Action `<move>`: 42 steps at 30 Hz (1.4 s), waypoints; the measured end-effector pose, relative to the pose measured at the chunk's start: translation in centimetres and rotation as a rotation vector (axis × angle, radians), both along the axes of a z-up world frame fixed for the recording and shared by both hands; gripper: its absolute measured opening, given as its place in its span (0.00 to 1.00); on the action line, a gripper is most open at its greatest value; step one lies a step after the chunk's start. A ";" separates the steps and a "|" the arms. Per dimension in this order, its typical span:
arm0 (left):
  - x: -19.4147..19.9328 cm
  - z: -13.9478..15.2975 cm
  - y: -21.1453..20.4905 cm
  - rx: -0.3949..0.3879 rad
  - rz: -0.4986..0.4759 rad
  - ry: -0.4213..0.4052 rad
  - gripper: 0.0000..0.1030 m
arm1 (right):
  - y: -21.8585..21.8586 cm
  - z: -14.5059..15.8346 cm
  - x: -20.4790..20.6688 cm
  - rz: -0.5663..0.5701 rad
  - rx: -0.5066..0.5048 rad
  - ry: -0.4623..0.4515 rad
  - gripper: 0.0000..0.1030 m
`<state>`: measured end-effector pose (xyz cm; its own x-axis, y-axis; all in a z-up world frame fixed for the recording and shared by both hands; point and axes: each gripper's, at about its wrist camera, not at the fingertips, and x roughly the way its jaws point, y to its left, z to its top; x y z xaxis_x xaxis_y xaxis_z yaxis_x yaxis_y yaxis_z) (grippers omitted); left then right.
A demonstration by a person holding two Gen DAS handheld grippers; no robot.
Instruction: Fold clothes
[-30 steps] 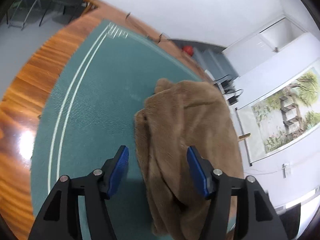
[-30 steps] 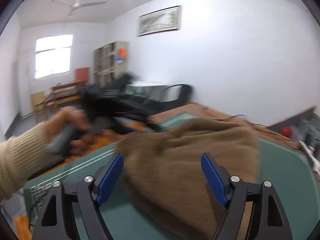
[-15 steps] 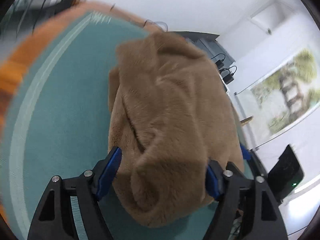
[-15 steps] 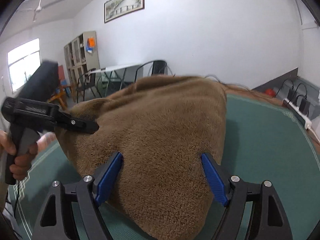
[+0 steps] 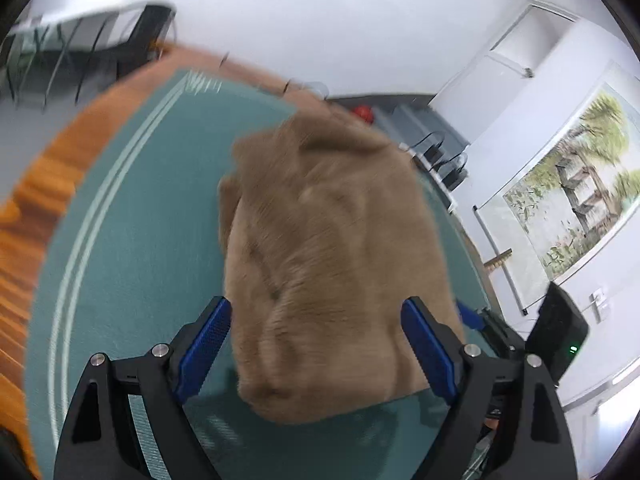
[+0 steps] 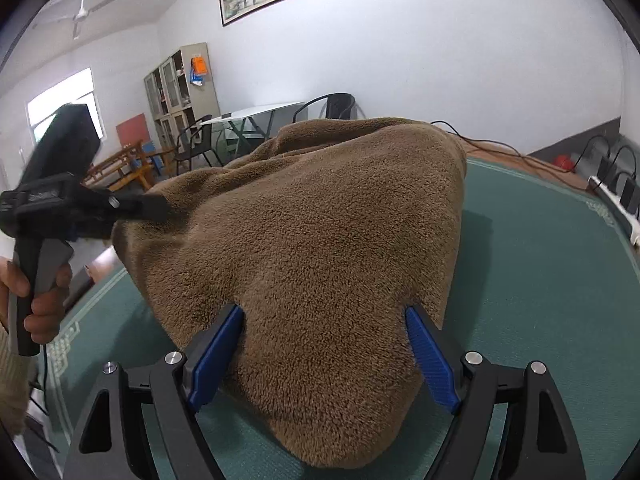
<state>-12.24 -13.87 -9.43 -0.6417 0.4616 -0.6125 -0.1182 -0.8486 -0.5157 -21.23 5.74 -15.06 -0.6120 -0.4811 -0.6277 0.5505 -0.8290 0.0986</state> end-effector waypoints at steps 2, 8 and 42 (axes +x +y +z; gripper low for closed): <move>0.2 1.0 0.9 -0.021 -0.014 0.036 0.87 | 0.4 0.4 0.1 -0.011 -0.015 0.002 0.81; -1.6 -1.4 3.2 -0.112 -0.018 -0.034 0.87 | 0.4 0.3 0.4 -0.036 -0.001 0.011 0.81; -13.4 -6.0 -5.0 0.208 0.025 -0.237 0.94 | 9.8 -1.8 -15.9 -0.116 -0.581 -0.522 0.99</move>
